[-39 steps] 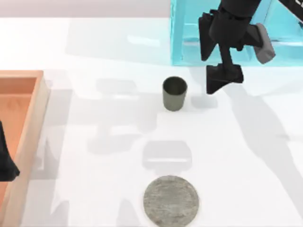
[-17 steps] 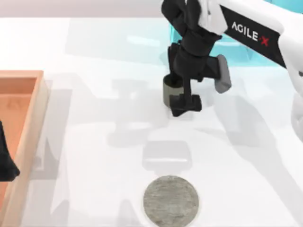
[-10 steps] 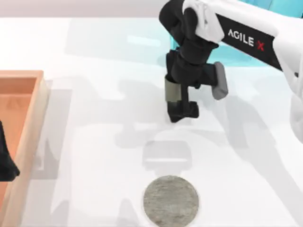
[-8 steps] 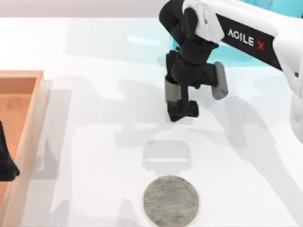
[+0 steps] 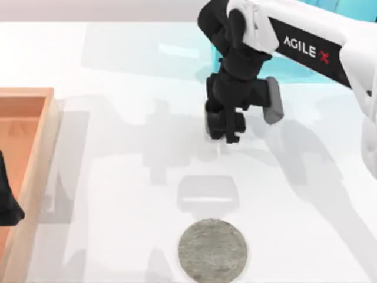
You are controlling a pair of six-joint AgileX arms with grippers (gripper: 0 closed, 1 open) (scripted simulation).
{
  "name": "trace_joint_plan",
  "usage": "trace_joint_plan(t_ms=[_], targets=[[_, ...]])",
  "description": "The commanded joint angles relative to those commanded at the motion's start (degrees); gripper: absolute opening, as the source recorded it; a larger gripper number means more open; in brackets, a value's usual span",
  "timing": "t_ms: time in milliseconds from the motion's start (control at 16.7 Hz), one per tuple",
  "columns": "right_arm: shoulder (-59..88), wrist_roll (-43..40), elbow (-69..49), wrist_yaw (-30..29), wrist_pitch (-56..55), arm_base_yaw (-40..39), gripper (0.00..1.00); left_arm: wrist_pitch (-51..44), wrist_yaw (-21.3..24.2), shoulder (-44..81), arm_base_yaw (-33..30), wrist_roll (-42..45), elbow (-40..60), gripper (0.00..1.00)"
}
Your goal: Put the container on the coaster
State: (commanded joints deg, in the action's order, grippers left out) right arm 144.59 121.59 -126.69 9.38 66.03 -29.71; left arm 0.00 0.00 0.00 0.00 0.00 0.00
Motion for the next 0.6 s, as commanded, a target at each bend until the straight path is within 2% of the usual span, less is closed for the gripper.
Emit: trace_joint_plan(t_ms=[180,600], targets=[[0.00,0.00,0.00,0.00,0.00,0.00,0.02,0.00,0.00,0.00,0.00,0.00,0.00,1.00],[0.00,0.00,0.00,0.00,0.00,0.00,0.00,0.00,0.00,0.00,0.00,0.00,0.00,1.00]])
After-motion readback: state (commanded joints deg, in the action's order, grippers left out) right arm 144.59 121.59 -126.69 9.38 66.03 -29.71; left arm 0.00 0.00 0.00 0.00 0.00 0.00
